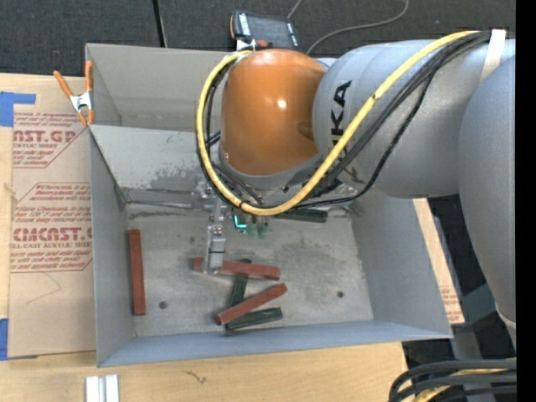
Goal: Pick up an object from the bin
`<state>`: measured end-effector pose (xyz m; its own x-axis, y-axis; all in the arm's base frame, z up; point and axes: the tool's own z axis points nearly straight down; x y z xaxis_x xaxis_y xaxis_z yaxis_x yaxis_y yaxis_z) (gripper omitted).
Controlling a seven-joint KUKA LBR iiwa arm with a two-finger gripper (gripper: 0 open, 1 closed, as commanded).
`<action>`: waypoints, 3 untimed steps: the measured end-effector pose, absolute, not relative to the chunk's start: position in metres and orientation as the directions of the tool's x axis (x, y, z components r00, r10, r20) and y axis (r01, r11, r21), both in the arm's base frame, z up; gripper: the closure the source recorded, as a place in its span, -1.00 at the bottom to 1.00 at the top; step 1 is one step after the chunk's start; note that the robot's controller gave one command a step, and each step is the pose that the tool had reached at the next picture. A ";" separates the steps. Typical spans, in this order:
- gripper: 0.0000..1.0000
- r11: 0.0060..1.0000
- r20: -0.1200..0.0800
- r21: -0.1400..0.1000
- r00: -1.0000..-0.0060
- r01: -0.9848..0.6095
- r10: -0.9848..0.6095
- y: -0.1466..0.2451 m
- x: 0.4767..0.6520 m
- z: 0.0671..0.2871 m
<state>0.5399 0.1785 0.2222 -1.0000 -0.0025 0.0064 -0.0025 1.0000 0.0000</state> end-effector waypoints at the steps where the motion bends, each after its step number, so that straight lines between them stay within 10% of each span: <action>1: -1.00 0.989 0.010 -0.001 -0.989 -0.145 -0.145 0.105 0.487 0.129; 2: -1.00 0.960 -0.001 0.001 -0.960 -0.282 -0.282 0.124 0.566 0.068; 3: 1.00 0.960 -0.002 0.002 -0.960 -0.280 -0.280 0.124 0.565 0.070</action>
Offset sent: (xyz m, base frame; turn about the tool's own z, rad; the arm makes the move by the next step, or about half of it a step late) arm -0.0501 -0.0714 -0.0891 -0.1450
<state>0.5649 0.1237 0.0699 -0.9600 -0.2801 -0.0020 -0.2801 0.9600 0.0018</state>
